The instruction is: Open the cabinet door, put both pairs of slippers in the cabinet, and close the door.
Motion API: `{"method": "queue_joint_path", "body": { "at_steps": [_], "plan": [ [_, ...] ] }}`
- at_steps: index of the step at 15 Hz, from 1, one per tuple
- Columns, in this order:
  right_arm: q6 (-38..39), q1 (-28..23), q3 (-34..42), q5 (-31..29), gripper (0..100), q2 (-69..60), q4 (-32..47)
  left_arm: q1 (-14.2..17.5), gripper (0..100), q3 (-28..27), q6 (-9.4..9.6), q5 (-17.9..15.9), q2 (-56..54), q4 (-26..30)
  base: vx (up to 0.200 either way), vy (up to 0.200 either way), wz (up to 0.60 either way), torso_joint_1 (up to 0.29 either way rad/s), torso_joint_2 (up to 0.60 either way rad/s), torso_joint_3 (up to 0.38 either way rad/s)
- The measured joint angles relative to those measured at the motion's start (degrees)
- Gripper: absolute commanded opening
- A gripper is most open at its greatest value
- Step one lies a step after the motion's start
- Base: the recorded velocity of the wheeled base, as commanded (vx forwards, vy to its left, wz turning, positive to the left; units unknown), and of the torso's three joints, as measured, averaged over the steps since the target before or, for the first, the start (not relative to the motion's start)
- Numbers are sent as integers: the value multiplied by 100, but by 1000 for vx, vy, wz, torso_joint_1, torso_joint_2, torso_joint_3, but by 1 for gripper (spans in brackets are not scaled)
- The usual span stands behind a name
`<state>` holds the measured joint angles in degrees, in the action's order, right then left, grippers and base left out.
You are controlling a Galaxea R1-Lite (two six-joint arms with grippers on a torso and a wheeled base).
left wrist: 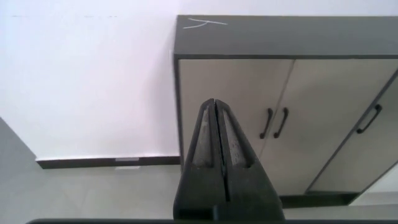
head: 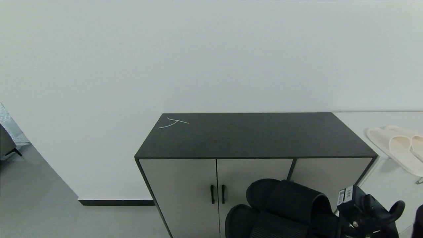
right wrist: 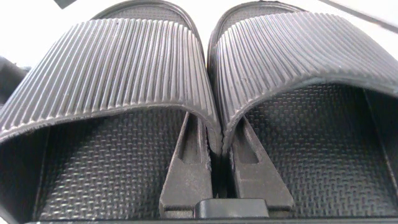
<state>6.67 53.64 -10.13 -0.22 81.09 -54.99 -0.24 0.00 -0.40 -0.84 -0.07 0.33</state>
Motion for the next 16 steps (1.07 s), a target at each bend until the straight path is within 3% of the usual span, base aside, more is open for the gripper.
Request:
{"method": "queue_joint_path", "body": {
  "at_steps": [16],
  "plan": [
    [-84, 5, 96, -5, 0, 2, 0, 6, 0, 0, -2, 5, 0, 0, 0, 0, 0, -189, 410, 216]
  ]
}}
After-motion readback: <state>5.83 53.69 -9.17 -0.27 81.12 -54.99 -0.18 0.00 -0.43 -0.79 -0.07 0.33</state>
